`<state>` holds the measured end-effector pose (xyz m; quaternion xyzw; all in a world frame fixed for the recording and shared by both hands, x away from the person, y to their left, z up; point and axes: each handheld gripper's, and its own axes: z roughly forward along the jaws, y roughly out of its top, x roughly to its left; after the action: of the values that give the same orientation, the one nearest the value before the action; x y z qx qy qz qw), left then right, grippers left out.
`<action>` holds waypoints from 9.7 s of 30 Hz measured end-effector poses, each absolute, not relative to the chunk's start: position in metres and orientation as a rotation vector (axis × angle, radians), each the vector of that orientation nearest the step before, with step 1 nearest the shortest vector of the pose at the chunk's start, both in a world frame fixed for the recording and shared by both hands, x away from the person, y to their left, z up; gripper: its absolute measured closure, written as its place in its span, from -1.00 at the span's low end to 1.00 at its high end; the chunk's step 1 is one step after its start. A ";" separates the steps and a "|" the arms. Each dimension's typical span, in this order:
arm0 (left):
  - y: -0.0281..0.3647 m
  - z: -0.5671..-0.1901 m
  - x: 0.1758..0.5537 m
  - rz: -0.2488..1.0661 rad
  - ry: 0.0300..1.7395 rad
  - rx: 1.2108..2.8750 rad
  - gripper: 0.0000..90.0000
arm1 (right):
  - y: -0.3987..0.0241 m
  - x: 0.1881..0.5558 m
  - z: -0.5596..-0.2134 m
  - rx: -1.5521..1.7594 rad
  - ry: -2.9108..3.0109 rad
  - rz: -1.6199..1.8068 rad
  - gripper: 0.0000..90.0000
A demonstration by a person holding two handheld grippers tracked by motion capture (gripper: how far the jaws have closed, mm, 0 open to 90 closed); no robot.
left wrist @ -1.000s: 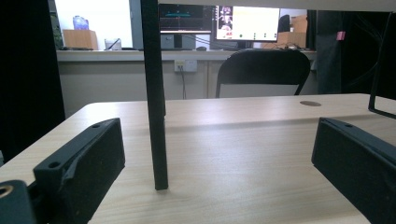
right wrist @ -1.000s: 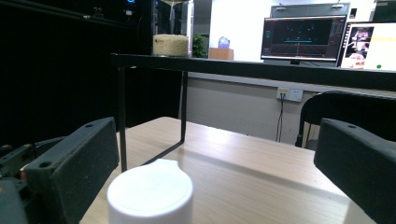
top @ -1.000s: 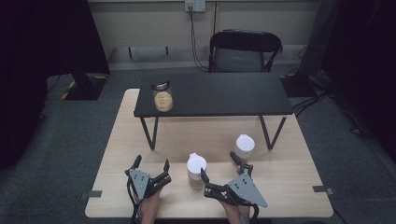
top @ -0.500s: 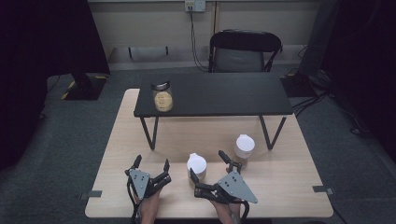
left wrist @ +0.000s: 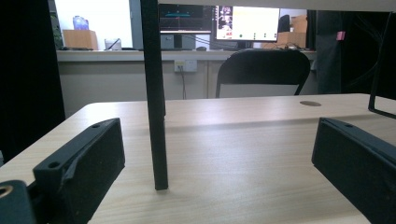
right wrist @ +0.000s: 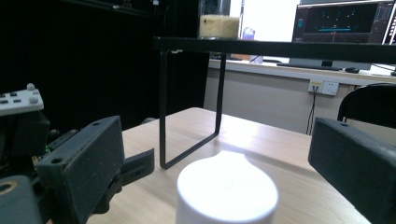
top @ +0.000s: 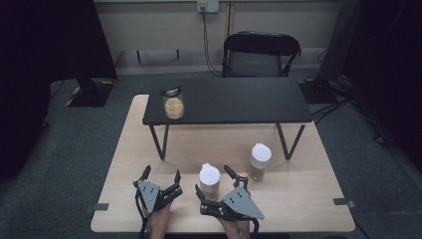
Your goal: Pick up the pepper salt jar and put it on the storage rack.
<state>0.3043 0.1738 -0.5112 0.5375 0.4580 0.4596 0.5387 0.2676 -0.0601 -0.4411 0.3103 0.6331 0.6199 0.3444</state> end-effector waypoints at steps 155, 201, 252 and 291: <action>0.174 -0.511 0.304 1.095 1.091 1.277 -0.94 | -0.064 0.291 -0.445 0.917 1.728 1.505 -0.33; 0.174 -0.511 0.304 1.097 1.095 1.276 -0.94 | -0.066 0.320 -0.380 0.876 1.749 1.497 -0.33; 0.173 -0.511 0.304 1.098 1.096 1.275 -0.93 | -0.072 0.354 -0.311 0.943 1.666 1.455 -0.33; 0.173 -0.511 0.304 1.099 1.096 1.274 -0.92 | -0.064 0.396 -0.264 0.940 1.638 1.433 -0.33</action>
<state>0.3041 0.1735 -0.5112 0.5354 0.4607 0.4615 0.5368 0.3958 -0.0643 -0.2639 0.3675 0.6401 0.5602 0.3760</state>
